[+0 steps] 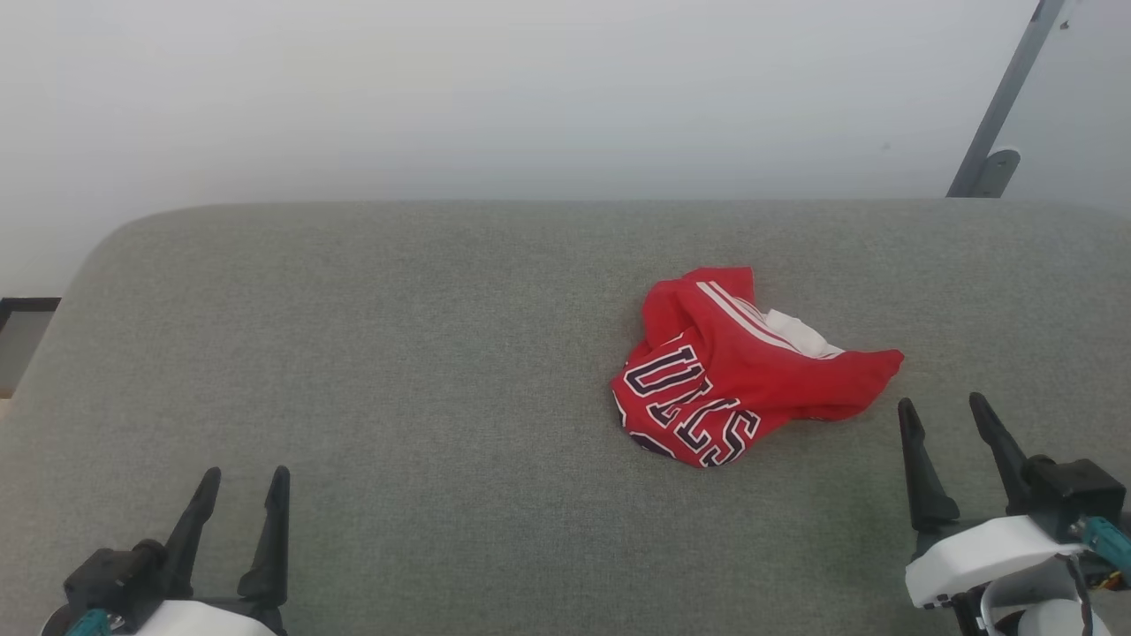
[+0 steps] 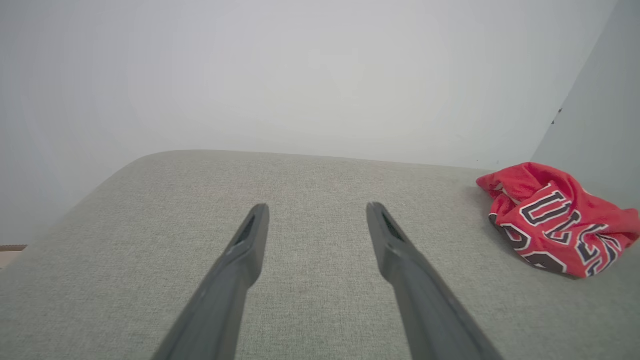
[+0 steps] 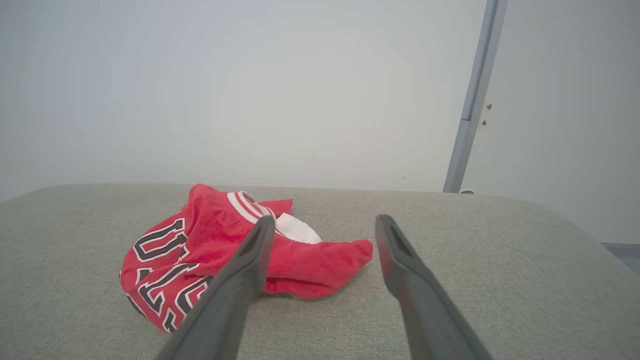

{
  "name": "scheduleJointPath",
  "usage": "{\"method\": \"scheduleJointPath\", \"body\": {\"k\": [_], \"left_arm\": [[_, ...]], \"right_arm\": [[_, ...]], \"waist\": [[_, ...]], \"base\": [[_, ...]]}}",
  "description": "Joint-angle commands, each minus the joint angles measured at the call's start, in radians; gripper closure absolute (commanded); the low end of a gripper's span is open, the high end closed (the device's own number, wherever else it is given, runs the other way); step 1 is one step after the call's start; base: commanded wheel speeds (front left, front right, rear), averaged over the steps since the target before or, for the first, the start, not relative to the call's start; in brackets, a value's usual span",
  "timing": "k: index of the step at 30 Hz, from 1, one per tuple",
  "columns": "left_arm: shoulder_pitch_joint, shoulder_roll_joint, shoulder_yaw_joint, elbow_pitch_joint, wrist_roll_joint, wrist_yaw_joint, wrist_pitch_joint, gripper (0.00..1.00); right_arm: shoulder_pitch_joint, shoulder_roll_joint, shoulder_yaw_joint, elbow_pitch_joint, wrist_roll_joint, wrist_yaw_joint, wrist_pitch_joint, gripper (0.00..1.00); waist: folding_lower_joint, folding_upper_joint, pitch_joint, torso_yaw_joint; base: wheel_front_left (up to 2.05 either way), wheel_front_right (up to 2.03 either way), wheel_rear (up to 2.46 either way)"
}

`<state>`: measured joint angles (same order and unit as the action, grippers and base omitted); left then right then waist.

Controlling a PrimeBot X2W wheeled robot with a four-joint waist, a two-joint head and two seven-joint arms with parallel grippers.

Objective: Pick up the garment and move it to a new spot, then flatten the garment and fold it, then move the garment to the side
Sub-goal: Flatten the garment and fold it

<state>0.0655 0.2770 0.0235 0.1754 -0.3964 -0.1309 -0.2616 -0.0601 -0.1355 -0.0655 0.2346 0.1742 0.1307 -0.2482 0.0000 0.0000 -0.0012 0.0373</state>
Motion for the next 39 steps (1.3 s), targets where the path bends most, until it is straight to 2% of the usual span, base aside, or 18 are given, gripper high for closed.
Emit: {"method": "scheduleJointPath", "body": {"k": [1,6,9,16,19,22,27,30,38,39], "left_arm": [[0.010,-0.005,-0.001,-0.003,0.011,0.001,-0.005,0.00],[-0.002,-0.017,-0.007,-0.010,0.009,0.001,-0.005,0.00],[-0.028,-0.029,-0.017,-0.013,0.004,0.001,-0.005,0.00],[-0.101,-0.062,-0.065,0.004,-0.014,0.001,-0.005,0.00],[-0.144,-0.075,-0.080,0.008,-0.021,0.001,-0.005,0.00],[-0.181,-0.083,-0.094,0.017,-0.028,0.001,-0.005,0.00],[-0.227,-0.095,-0.106,0.028,-0.041,0.001,-0.005,0.00],[-0.245,-0.103,-0.112,0.032,-0.044,0.001,-0.005,0.00],[-0.276,-0.112,-0.117,0.038,-0.052,0.001,-0.005,0.00],[-0.281,-0.113,-0.120,0.038,-0.053,0.001,-0.005,0.00]], "right_arm": [[-0.001,-0.005,0.005,0.001,0.002,0.000,0.006,0.00],[-0.046,-0.033,0.030,0.007,0.004,0.000,0.048,0.00],[-0.119,-0.088,0.060,0.002,0.019,0.000,0.115,0.00],[-0.380,-0.299,0.196,0.056,0.064,0.000,0.374,0.00],[-0.491,-0.352,0.265,0.099,0.145,0.000,0.445,0.00],[-0.588,-0.428,0.370,0.148,0.200,0.000,0.507,0.00],[-0.695,-0.505,0.595,0.213,0.313,0.000,0.599,0.00],[-0.739,-0.555,0.736,0.206,0.416,0.000,0.654,0.00],[-0.811,-0.647,0.937,0.189,0.585,0.000,0.689,0.00],[-0.817,-0.652,0.957,0.190,0.598,0.000,0.691,0.13]], "waist": [[0.0000,0.0000,0.001,0.002],[0.0000,0.0000,0.025,0.007],[0.0000,0.0000,0.066,0.014],[0.0000,0.0000,0.192,0.045],[0.0000,0.0000,0.254,0.063],[0.0000,0.0000,0.305,0.080],[0.0000,0.0000,0.369,0.093],[0.0000,0.0000,0.387,0.100],[0.0000,0.0000,0.410,0.099],[0.0000,0.0000,0.413,0.100]], "base": [[0.00,0.00,0.00],[0.00,0.00,0.00],[0.00,0.00,0.00],[0.00,0.00,0.00],[0.00,0.00,0.00],[0.00,0.00,0.00],[0.00,0.00,0.00],[0.00,0.00,0.00],[0.00,0.00,0.00],[0.00,0.00,0.00]]}}
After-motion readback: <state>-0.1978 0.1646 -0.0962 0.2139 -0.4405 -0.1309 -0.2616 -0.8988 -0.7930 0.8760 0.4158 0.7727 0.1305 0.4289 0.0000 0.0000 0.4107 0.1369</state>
